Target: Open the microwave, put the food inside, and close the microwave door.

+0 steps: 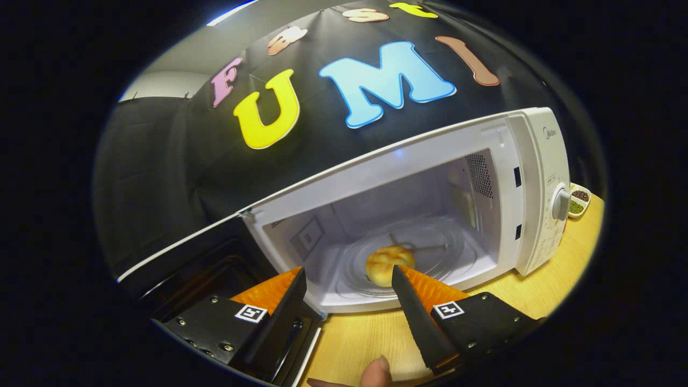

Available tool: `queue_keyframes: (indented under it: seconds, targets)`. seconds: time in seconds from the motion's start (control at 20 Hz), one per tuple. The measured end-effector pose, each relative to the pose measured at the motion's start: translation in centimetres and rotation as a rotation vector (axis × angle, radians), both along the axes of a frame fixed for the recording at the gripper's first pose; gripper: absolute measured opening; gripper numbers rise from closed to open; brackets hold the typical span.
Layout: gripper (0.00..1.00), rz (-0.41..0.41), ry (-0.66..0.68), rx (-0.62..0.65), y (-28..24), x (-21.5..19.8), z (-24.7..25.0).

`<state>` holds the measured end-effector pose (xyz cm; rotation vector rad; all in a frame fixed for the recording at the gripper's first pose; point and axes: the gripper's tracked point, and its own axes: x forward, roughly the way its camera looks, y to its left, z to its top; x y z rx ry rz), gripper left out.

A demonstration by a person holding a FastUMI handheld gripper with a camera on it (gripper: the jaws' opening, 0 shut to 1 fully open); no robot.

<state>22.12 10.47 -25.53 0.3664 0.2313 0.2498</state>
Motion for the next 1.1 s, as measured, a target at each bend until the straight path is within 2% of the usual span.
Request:
queue_keyframes:
  seconds: [0.3, 0.45, 0.6, 0.8, 1.0, 1.1]
  targets:
    - [0.96, 0.133, -0.203, -0.063, 1.9, -10.1, 6.7]
    - [0.96, 0.23, -0.288, -0.051, 3.8, -15.3, 9.3]
    - [0.96, 0.341, -0.324, -0.026, 6.2, -20.2, 10.8]
    - [0.96, 0.423, -0.4, -0.026, 8.4, -25.0, 13.3]
    - [0.96, 0.559, -0.442, -0.054, 12.7, -30.2, 13.7]
    - [0.96, 0.599, -0.469, -0.082, 14.4, -32.0, 13.6]
